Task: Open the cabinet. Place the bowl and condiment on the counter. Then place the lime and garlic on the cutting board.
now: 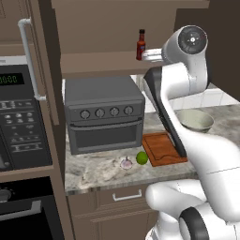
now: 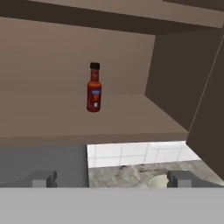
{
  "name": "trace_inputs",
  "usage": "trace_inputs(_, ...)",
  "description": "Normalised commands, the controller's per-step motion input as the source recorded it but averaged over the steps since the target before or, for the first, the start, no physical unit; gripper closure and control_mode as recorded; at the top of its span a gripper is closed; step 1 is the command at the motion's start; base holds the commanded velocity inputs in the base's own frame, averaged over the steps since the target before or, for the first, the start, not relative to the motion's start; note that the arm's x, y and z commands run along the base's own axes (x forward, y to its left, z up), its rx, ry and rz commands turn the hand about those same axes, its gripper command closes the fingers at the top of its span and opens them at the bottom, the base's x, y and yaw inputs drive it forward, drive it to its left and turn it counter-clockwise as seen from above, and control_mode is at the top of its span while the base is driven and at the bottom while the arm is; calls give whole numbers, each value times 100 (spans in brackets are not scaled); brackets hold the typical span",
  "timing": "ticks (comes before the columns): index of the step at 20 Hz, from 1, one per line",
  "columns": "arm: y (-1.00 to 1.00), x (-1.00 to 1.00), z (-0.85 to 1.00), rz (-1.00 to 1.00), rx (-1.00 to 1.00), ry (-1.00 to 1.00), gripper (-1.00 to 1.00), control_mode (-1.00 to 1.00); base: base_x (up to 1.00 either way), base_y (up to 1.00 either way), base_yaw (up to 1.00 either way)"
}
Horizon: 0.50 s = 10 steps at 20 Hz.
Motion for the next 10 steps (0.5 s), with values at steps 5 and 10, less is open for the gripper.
trace_inputs(5, 0, 48, 0, 0, 0, 0, -100, -100, 0, 0, 0)
trace_inputs(10, 0, 38, 0, 0, 0, 0, -100, -100, 0, 0, 0)
